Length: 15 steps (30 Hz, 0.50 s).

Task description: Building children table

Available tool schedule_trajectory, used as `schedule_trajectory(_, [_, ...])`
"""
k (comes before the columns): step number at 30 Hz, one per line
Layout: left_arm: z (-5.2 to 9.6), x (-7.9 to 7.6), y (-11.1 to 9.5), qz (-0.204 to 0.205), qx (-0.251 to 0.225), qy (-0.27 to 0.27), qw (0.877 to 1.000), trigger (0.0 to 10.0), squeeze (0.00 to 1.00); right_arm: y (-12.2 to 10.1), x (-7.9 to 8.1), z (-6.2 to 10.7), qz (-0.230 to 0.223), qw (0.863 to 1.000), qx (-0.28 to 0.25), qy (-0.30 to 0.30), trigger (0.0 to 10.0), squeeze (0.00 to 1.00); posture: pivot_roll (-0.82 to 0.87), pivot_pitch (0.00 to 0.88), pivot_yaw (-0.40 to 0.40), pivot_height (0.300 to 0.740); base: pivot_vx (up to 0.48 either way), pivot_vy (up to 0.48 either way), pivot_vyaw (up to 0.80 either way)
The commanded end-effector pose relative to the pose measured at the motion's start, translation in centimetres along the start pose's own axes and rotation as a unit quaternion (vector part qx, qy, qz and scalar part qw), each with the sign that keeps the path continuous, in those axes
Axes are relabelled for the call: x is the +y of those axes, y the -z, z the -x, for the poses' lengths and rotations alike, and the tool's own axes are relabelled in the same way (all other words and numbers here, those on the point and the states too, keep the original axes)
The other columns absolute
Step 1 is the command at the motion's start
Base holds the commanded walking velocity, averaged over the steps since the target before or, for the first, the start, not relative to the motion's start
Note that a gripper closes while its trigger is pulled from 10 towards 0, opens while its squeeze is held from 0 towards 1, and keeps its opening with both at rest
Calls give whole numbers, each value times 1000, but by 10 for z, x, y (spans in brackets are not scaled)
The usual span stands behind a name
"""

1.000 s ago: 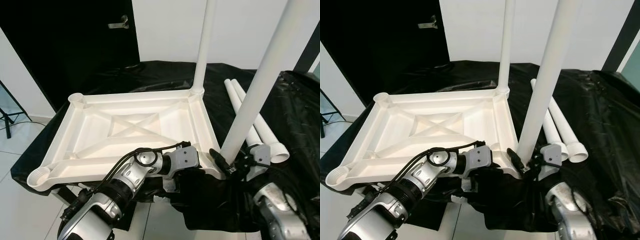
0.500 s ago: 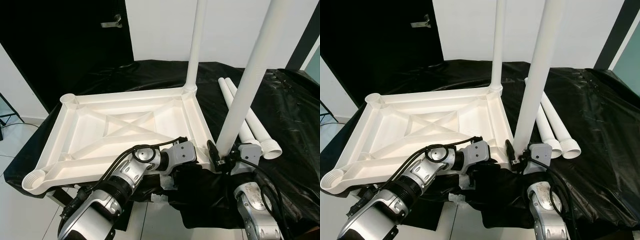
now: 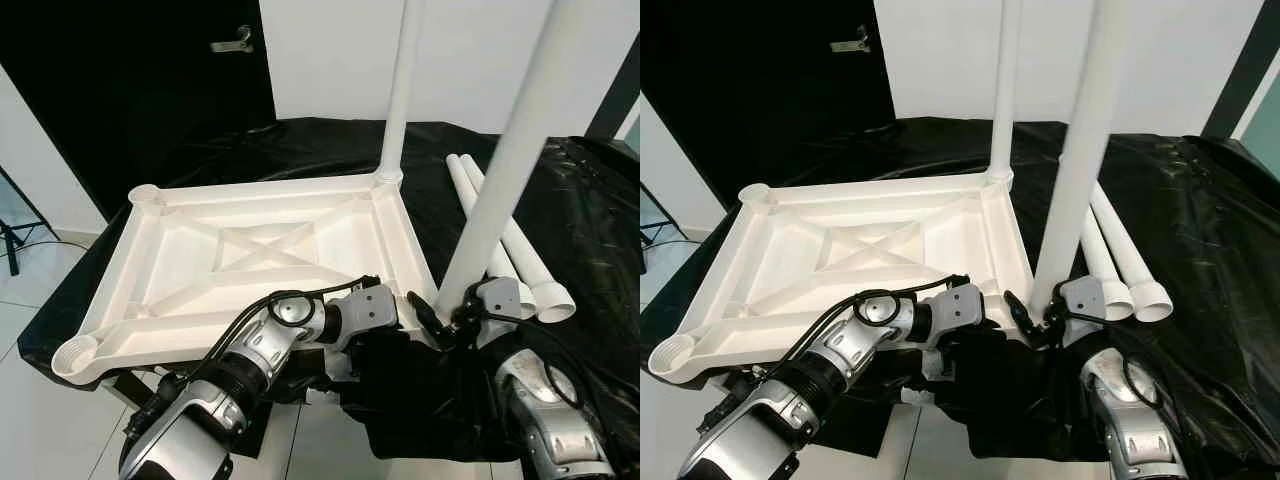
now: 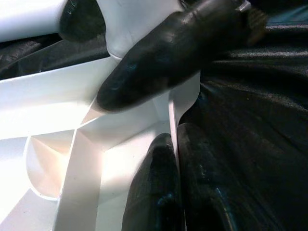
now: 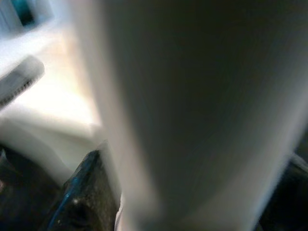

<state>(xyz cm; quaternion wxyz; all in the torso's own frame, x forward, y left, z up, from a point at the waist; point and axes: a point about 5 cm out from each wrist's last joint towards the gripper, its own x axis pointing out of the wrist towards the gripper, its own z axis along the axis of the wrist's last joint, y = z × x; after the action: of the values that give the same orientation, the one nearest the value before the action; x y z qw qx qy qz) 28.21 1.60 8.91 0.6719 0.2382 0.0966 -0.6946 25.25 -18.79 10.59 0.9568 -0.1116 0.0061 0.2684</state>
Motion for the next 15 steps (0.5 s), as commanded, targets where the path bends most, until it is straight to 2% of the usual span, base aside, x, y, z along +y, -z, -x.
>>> schedule_trajectory(1, [-6, -41, 48, 79, 70, 101, 989, 10000, 0, 2, -7, 2, -7, 1000, 12, -23, 10000, 0, 143, 0, -2, 740, 0, 0, 0])
schedule_trajectory(2, [-6, -41, 48, 79, 70, 101, 989, 10000, 0, 2, -7, 2, -7, 1000, 12, -23, 10000, 0, 143, 0, -2, 740, 0, 0, 0])
schedule_trajectory(3, [-6, -40, 47, 79, 70, 101, 989, 10000, 0, 0, -14, 7, -3, 998, 29, -56, 10000, 0, 147, 0, -5, 740, 0, 0, 0])
schedule_trajectory(7, [-6, -40, 47, 79, 70, 100, 989, 10000, 0, 0, -16, 9, -5, 997, 35, -67, 10000, 0, 148, 0, -5, 740, 0, 0, 0])
schedule_trajectory(8, [-6, -40, 47, 79, 70, 99, 989, 10000, 0, 0, -18, 12, -4, 996, 41, -77, 8549, 0, 149, 0, -7, 740, 0, 0, 0])
schedule_trajectory(9, [-6, -40, 47, 79, 70, 99, 989, 10000, 0, 0, -18, 12, -4, 996, 41, -77, 8549, 0, 149, 0, -7, 740, 0, 0, 0])
schedule_trajectory(10, [-6, -41, 47, 80, 69, 99, 989, 10000, 0, 0, -20, 13, 0, 996, 42, -80, 0, 0, 150, 0, -8, 740, 0, 0, 0])
schedule_trajectory(15, [-5, -42, 48, 81, 69, 99, 989, 10000, 0, -3, -22, 17, 4, 995, 35, -93, 0, 0, 150, 0, -8, 740, 0, 0, 0])
